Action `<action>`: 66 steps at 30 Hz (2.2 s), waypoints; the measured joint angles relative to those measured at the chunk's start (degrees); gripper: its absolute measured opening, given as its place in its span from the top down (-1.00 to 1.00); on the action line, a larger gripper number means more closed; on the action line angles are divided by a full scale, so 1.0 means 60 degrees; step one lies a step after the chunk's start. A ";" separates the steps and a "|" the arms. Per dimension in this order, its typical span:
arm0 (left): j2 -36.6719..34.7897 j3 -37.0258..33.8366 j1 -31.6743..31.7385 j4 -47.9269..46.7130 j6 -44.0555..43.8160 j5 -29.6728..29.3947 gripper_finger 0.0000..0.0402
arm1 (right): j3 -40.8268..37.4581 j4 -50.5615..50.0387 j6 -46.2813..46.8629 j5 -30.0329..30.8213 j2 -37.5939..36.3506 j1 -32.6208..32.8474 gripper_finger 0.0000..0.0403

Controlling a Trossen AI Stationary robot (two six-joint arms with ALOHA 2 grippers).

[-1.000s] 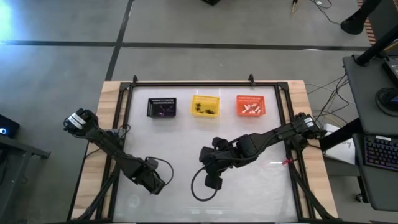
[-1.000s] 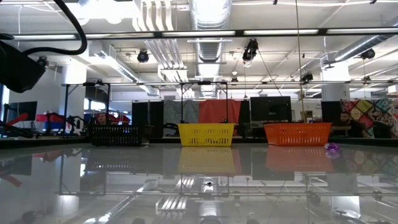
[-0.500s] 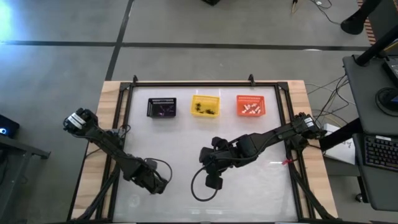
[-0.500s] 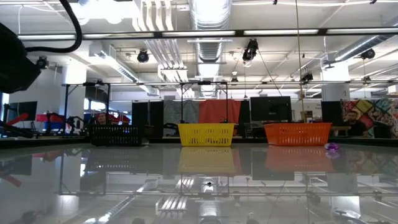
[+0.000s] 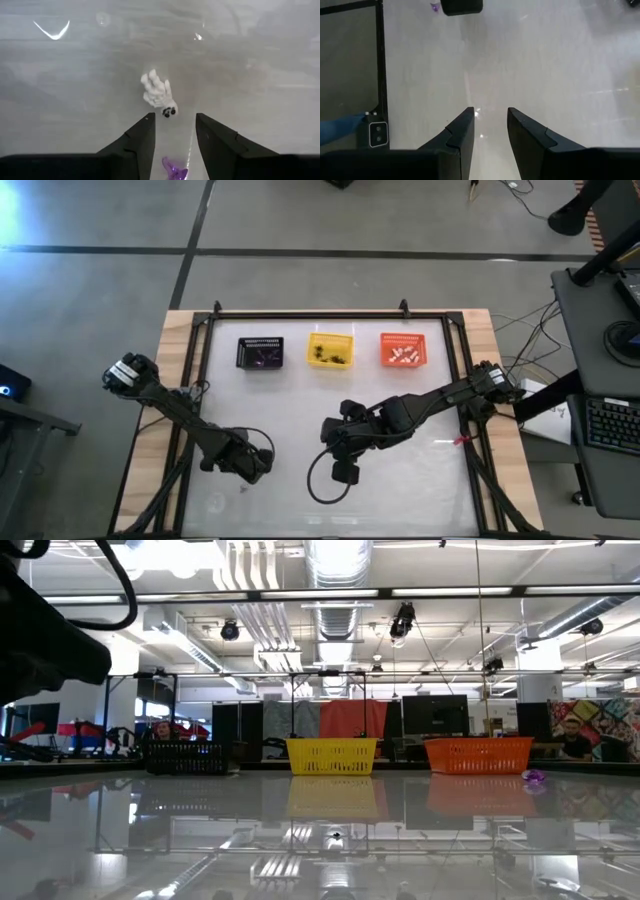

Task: Sort Halloween decoration
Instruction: Put the white skeleton toy into the orange bin

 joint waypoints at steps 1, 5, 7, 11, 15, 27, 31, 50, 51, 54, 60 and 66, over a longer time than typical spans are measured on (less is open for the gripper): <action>0.0000 -0.0019 0.0047 0.0000 -0.0025 0.0026 0.38 | -0.0001 -0.0027 -0.0005 -0.0005 0.0000 0.0000 0.47; -0.0001 -0.0073 0.0191 -0.0044 -0.0160 0.0153 0.38 | -0.0001 -0.0141 -0.0017 -0.0012 0.0000 0.0000 0.47; -0.0004 -0.0099 0.0241 -0.0183 -0.0172 0.0153 0.38 | -0.0001 -0.0267 -0.0021 -0.0012 0.0000 0.0000 0.47; 0.0018 -0.0235 0.0278 -0.0387 -0.0331 0.0156 0.40 | -0.0001 -0.0309 -0.0021 -0.0016 0.0000 0.0018 0.47; 0.0018 -0.0376 0.0280 -0.0347 -0.0054 0.0425 0.49 | -0.0001 -0.0335 -0.0019 -0.0016 0.0000 0.0022 0.47; -0.0007 -0.0597 0.0278 -0.0051 0.2130 0.0854 0.96 | -0.0001 -0.0441 -0.0005 -0.0013 0.0000 0.0022 0.47; -0.0017 -0.0534 0.0281 -0.0015 0.3746 0.0790 0.98 | -0.0001 -0.0441 0.0052 -0.0012 0.0000 0.0022 0.47; -0.2391 -0.0422 0.1080 0.0231 0.8920 -0.1465 1.00 | 0.0556 -0.0367 0.2418 0.1270 0.0000 -0.0063 0.47; -0.2639 -0.0422 0.1217 0.0269 0.9293 -0.1585 1.00 | 0.0556 -0.0362 0.2586 0.1329 0.0000 -0.0082 0.47; -0.3338 -0.0418 0.1655 0.0344 1.0508 -0.1729 1.00 | 0.0556 -0.0362 0.2973 0.1426 0.0000 -0.0107 0.47; -0.4447 -0.0418 0.2499 0.1179 1.2975 -0.1724 1.00 | 0.0522 -0.0059 0.3225 0.2087 0.0004 -0.0109 0.47; -0.5074 -0.0418 0.3372 0.2772 1.5384 -0.1434 1.00 | 0.0309 0.1279 0.1695 0.2543 0.0015 -0.0180 0.47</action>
